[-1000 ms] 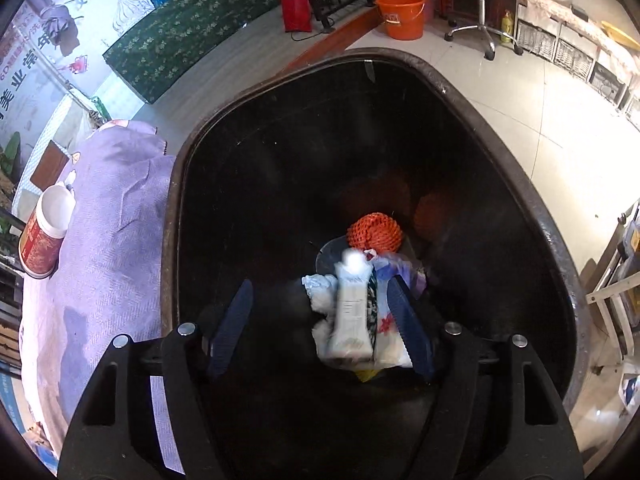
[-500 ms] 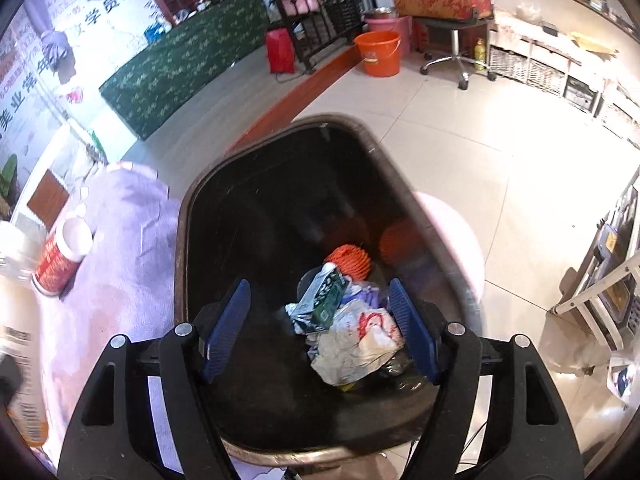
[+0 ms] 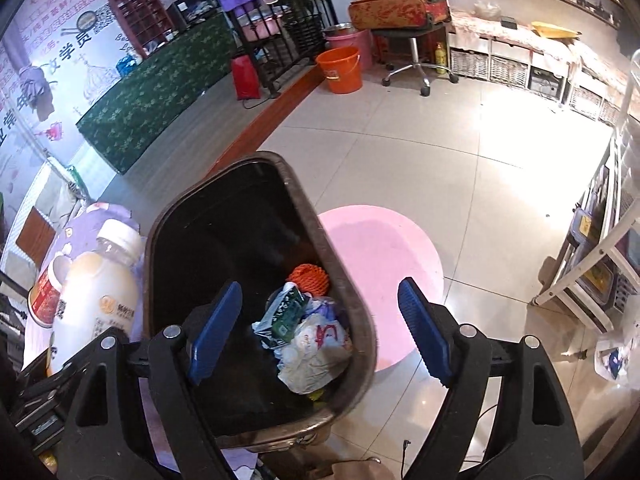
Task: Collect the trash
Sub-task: 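Lower the juice bottle into the black bin and open the left tool, then bring both open tools back over the table toward the red cup, then grasp the red CHAGEE cup with the right tool while the left tool grasps the white tissue, then carry the red cup over the bin and open the right tool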
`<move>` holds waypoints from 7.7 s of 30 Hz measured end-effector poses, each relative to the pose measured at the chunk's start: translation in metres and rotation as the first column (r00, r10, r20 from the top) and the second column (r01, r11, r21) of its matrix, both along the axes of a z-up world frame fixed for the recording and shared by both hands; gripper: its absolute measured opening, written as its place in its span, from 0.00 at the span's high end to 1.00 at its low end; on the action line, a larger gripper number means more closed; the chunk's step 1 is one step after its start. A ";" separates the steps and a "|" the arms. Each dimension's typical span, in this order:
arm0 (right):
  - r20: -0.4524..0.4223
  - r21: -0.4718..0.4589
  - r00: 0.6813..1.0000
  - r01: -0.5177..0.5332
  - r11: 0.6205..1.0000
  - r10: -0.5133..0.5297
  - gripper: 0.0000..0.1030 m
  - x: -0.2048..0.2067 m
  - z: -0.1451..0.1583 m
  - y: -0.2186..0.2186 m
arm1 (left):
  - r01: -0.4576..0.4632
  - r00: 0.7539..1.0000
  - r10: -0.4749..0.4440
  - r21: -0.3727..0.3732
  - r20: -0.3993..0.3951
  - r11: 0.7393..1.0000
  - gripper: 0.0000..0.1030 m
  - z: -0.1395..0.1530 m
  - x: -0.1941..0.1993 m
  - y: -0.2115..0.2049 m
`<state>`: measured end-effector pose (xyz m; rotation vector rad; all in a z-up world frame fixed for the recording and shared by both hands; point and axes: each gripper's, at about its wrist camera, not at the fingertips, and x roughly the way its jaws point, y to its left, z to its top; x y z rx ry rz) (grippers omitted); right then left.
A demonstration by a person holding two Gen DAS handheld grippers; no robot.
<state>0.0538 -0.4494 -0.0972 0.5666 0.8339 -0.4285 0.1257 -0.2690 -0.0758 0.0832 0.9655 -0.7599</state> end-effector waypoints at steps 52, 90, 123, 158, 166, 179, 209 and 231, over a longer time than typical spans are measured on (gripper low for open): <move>0.036 -0.033 0.808 -0.587 0.809 0.588 0.19 0.087 0.028 0.179 | -0.381 0.916 0.379 -0.007 0.133 0.924 0.06 0.030 -0.023 0.180; -0.535 -0.441 0.036 -0.864 -0.243 0.844 0.19 0.251 0.042 0.445 | -0.637 0.770 0.638 -0.019 0.033 0.770 0.06 0.007 -0.028 0.328; -0.216 -0.479 0.218 -0.873 0.092 0.952 0.23 0.211 0.085 0.370 | -0.592 0.805 0.592 -0.012 0.038 0.806 0.06 0.007 0.012 0.319; 0.009 -0.410 0.501 -0.787 0.460 0.865 0.22 0.148 0.082 0.256 | -0.626 0.780 0.616 0.161 0.113 0.763 0.80 -0.010 0.193 0.222; 0.052 -0.398 0.525 -0.769 0.500 0.849 0.22 0.135 0.086 0.250 | -0.571 0.817 0.559 0.064 0.141 0.818 0.90 0.011 0.157 0.215; 0.109 -0.349 0.603 -0.721 0.599 0.790 0.22 0.103 0.087 0.222 | -0.450 0.875 0.460 -0.096 0.149 0.888 0.90 0.047 0.062 0.211; -0.137 -0.054 0.931 -0.348 0.936 0.338 0.23 0.090 -0.037 0.065 | -0.212 0.963 0.237 -0.184 0.126 0.960 0.90 0.046 -0.026 0.133; -0.171 0.048 0.933 -0.314 0.948 0.318 0.18 0.112 -0.047 0.055 | -0.166 0.980 0.181 -0.169 0.080 0.972 0.90 0.034 -0.026 0.111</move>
